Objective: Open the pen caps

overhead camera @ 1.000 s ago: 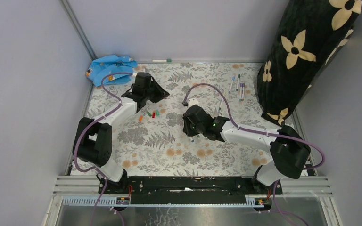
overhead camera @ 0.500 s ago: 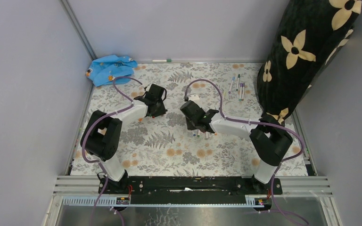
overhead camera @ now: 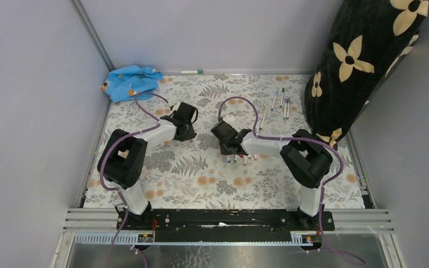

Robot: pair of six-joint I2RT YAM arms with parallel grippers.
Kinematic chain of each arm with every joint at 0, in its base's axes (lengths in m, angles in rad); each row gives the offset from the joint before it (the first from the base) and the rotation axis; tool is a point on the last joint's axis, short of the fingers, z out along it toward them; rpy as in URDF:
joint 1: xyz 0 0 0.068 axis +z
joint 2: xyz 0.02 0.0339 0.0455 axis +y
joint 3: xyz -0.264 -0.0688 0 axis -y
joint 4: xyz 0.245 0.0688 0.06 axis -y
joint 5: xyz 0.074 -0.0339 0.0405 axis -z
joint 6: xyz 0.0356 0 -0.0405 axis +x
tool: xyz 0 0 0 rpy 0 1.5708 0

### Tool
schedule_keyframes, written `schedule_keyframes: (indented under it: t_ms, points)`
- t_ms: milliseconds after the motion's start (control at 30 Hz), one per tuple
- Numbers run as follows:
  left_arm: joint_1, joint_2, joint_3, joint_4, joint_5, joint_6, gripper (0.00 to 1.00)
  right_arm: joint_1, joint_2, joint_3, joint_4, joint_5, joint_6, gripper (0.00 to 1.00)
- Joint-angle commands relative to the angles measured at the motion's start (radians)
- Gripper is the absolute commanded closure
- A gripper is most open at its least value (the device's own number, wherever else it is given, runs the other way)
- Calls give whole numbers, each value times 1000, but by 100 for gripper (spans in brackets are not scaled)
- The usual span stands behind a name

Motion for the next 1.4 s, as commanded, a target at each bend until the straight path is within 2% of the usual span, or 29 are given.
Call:
schedule_keyframes:
  t_ms: [0,333,433,700,1033,1367]
  points:
    - [-11,8,-12,3,-44,8,71,-7,6,7,21,49,30,90]
    - [-20,-22,-17,-1,-53,-4,63,-11,3,-24,5,109,30,86]
    - [-20,-45,-14,-16,-62,-4,60,-13,9,-27,2,115,34,76]
    - [-20,-121,-7,-49,-92,-6,55,-14,6,-27,-7,123,34,66]
    - [-20,-268,11,-78,-111,-17,52,-19,-119,4,-44,197,-5,63]
    - [-22,-369,7,-1,44,-29,46,-225,-146,43,-81,220,-30,57]
